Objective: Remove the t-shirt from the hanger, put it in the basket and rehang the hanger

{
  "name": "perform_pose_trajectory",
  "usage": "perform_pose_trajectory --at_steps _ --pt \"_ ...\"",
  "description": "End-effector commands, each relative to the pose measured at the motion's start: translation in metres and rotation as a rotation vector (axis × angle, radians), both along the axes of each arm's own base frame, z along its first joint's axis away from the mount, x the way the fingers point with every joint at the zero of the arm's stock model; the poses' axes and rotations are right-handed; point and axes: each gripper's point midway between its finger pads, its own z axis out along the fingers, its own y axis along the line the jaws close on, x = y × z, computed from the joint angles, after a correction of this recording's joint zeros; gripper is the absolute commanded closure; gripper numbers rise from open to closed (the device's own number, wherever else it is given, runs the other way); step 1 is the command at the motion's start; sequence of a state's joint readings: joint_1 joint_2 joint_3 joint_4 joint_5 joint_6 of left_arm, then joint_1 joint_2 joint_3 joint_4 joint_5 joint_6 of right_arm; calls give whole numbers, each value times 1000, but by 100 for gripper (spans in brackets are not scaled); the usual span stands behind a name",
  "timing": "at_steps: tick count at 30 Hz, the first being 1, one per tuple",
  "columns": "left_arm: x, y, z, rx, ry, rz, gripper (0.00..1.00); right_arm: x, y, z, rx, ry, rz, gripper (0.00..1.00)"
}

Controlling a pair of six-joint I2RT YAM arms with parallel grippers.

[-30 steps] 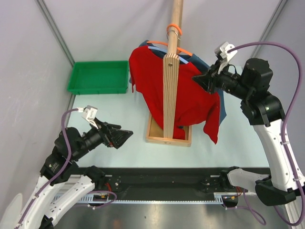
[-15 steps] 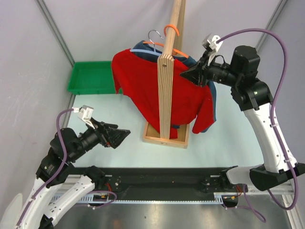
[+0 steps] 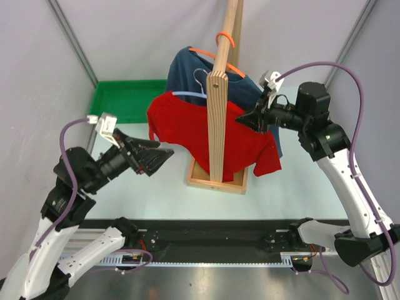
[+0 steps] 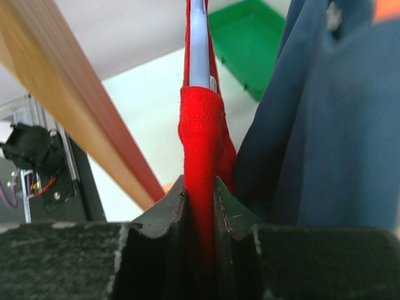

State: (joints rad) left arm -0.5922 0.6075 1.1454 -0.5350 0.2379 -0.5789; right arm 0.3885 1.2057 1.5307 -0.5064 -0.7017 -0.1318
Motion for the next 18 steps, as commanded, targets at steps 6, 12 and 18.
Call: perform_pose_trajectory --at_steps 6,12,18 --pt "24 -43 50 -101 -39 -131 15 -18 -5 -2 50 -85 17 100" --pt "61 -26 31 -23 29 76 20 -25 0 12 97 -99 54 100" --pt "108 10 2 103 115 388 23 -28 4 14 118 -98 64 100"
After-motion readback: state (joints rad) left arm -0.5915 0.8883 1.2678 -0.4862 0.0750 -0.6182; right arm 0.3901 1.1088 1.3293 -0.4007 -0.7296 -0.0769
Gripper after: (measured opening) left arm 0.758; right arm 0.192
